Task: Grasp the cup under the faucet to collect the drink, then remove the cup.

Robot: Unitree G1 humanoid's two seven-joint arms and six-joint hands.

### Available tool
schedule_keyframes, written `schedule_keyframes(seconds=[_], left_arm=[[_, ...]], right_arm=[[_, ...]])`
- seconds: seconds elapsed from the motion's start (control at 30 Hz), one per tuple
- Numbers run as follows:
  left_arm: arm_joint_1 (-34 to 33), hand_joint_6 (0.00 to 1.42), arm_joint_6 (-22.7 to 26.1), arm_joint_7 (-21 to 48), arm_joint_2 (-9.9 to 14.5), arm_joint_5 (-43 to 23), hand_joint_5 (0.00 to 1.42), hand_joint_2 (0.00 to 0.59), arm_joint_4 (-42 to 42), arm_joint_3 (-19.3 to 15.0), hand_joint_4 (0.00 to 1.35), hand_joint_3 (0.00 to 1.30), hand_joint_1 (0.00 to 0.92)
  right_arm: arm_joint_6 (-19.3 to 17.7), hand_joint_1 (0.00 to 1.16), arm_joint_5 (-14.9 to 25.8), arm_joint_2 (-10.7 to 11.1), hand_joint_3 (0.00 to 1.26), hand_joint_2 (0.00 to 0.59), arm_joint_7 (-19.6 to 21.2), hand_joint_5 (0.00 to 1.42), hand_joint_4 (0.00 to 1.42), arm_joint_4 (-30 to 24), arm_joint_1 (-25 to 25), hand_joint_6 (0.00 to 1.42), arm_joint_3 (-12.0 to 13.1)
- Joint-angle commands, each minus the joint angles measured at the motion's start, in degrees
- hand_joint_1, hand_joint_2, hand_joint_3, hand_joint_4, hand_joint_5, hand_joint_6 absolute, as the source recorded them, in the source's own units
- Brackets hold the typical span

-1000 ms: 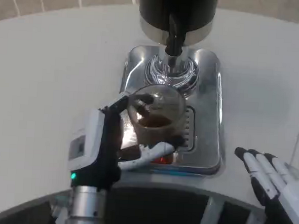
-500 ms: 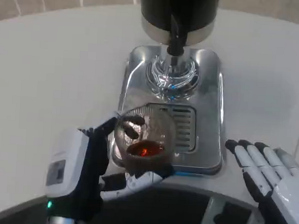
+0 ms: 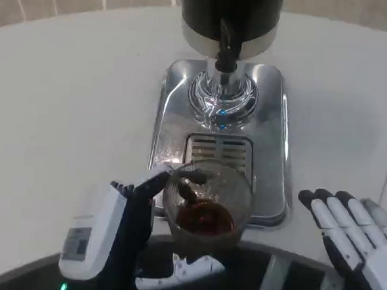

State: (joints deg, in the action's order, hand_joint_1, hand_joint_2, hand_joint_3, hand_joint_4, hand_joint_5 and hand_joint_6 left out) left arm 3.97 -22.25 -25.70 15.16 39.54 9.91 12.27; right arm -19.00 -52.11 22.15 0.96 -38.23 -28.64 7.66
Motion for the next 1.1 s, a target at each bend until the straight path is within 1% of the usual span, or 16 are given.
schedule_keyframes(seconds=[0.03, 0.23, 0.4, 0.43, 0.5, 0.67, 0.83, 0.93, 1.1], left_arm=[[2.64, 1.42, -3.38, 1.49, 1.43, 0.55, 1.42, 0.070, 3.92, -0.37, 1.31, 1.14, 0.696], [5.32, 1.42, -4.47, 2.97, 1.69, 0.28, 1.42, 0.071, 6.16, -1.25, 1.32, 1.14, 0.696], [7.53, 1.42, -4.95, 3.77, 1.33, 0.04, 1.42, 0.071, 7.62, -1.39, 1.32, 1.14, 0.696], [8.02, 1.42, -5.04, 3.90, 1.20, -0.04, 1.42, 0.071, 7.95, -1.32, 1.32, 1.14, 0.696], [8.81, 1.42, -5.19, 4.17, 0.99, -0.11, 1.42, 0.071, 8.55, -1.27, 1.32, 1.14, 0.696], [10.19, 1.42, -5.39, 4.68, 0.49, -0.39, 1.42, 0.071, 9.68, -1.38, 1.32, 1.14, 0.697], [11.16, 1.42, -5.37, 4.88, -0.30, -0.22, 1.42, 0.071, 10.43, -1.38, 1.32, 1.14, 0.697], [11.23, 1.42, -5.45, 4.95, -0.59, -0.02, 1.42, 0.071, 10.49, -1.39, 1.32, 1.14, 0.697], [11.11, 1.42, -5.36, 5.33, -0.84, -0.05, 1.42, 0.071, 10.69, -1.52, 1.32, 1.14, 0.697]], right_arm=[[-3.36, 0.11, -0.12, 1.32, 0.00, 0.586, 2.88, 0.00, 0.00, 1.23, -2.89, 0.00, 1.30], [-4.81, 0.10, -0.08, 1.27, 0.00, 0.586, 3.32, 0.00, 0.00, 0.40, -4.25, 0.00, 2.39], [-4.91, 0.11, -0.79, 0.02, 0.00, 0.586, 3.23, 0.00, 0.00, -1.92, -5.72, 0.00, 2.50], [-5.08, 0.14, -1.13, -0.27, 0.00, 0.586, 3.30, 0.00, 0.00, -2.39, -6.27, 0.00, 2.38], [-5.38, 0.15, -1.60, -0.77, 0.00, 0.586, 3.33, 0.00, 0.00, -2.99, -6.99, 0.00, 2.24], [-6.41, 0.16, -2.23, -1.62, 0.00, 0.586, 3.33, 0.00, 0.00, -3.87, -8.31, 0.00, 1.67], [-7.14, 0.16, -2.67, -2.81, 0.00, 0.586, 3.81, 0.00, 0.00, -4.38, -10.10, 0.00, 1.94], [-7.54, 0.17, -2.62, -2.95, 0.00, 0.586, 3.76, 0.00, 0.00, -4.49, -10.68, 0.00, 2.20], [-7.24, 0.17, -2.34, -2.96, 0.00, 0.586, 3.02, 0.00, 0.00, -4.48, -10.22, 0.00, 2.32]])
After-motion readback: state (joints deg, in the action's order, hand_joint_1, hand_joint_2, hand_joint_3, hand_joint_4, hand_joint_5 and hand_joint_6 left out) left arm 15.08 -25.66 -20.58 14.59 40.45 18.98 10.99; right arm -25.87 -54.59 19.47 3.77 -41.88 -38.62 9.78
